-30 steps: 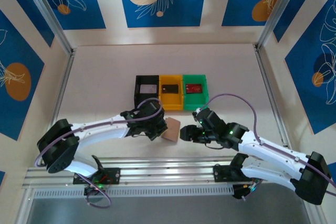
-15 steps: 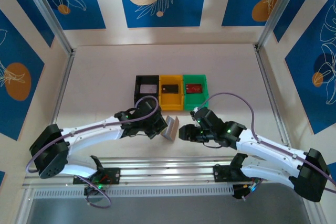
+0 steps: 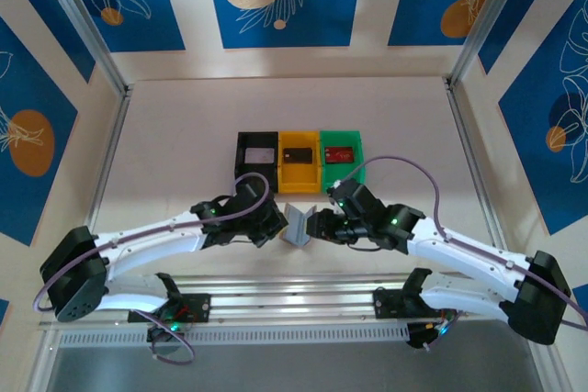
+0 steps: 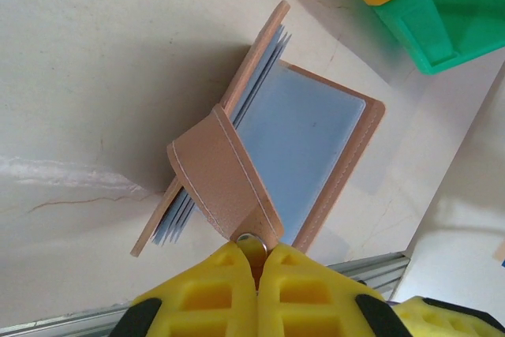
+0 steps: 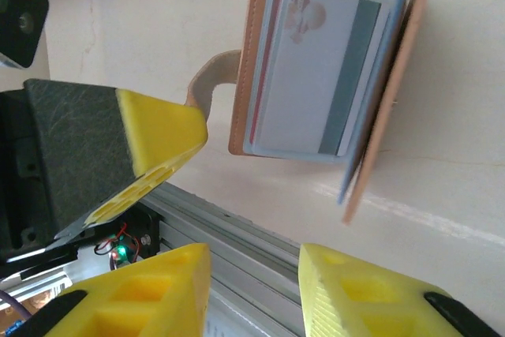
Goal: Take the credit cards out of the card holder
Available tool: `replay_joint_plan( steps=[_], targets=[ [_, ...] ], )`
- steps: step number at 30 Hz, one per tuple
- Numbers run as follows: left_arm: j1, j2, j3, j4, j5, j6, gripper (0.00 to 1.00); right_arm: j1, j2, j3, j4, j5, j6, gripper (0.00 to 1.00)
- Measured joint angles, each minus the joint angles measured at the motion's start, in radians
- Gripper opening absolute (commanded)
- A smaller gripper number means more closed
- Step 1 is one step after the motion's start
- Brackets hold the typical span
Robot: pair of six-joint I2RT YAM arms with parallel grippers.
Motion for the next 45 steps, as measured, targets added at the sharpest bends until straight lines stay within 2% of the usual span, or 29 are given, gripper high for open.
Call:
replay_joint_plan(
  steps=[18, 33, 45],
  targets=[
    [-0.018, -0.063, -0.071, 0.057, -0.026, -0.009, 0.00, 0.003, 0.188, 0.060, 0.082, -0.005, 0.026, 0.31],
    [-0.039, -0.076, -0.064, 0.099, -0.027, -0.007, 0.00, -0.019, 0.174, 0.034, 0.095, -0.004, 0.026, 0.31],
    [-0.059, -0.076, -0.064, 0.121, -0.038, -0.007, 0.00, -0.037, 0.130, 0.009, 0.138, -0.030, 0.010, 0.36]
  ],
)
